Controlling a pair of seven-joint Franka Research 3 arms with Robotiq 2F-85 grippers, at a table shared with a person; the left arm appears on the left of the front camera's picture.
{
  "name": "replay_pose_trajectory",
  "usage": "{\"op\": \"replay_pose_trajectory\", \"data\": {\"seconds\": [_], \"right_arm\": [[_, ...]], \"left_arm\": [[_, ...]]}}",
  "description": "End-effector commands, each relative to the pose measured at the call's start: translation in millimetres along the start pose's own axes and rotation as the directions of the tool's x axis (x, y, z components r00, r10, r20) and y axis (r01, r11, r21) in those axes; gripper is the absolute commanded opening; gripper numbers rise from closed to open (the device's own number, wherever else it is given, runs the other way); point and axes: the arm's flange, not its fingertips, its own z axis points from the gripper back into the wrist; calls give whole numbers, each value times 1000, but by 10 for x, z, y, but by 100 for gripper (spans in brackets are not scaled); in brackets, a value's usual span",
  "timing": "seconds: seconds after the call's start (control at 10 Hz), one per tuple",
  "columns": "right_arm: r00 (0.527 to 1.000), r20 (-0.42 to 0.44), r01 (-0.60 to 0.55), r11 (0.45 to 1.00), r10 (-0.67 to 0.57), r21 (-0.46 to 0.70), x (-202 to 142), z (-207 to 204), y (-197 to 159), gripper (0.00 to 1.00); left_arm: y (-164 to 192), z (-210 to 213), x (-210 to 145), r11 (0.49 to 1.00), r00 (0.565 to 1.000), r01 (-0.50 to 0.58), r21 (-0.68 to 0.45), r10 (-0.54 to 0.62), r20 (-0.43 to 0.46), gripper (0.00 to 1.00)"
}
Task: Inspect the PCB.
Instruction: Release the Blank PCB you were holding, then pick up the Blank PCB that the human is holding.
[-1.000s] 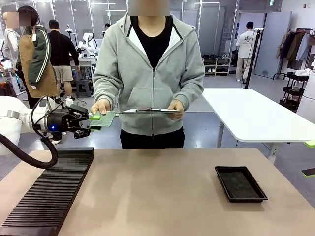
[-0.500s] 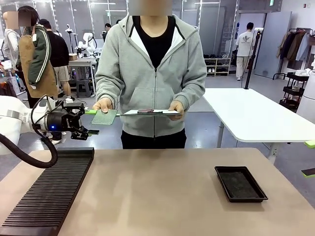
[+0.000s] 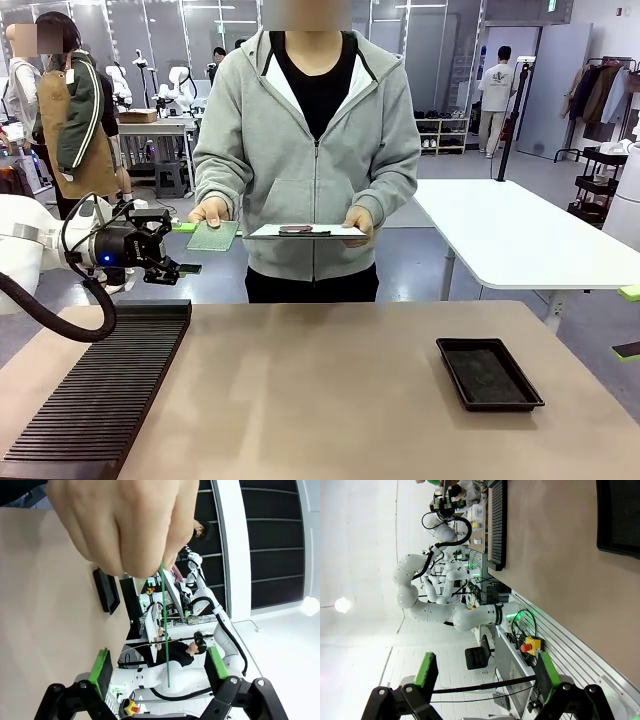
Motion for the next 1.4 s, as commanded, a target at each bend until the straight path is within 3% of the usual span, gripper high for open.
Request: {"op": "replay_pose_trajectory", "data": {"seconds": [0.0,1.3], "right_arm": [[1000,2,4,1000,-4,-1,10,9,13,100],[1000,2,4,1000,-4,-1,10,9,13,100]], "left_arm": [[-3,0,10,1000,1000,0,4,0,8,94],[-3,0,10,1000,1000,0,4,0,8,94]]}}
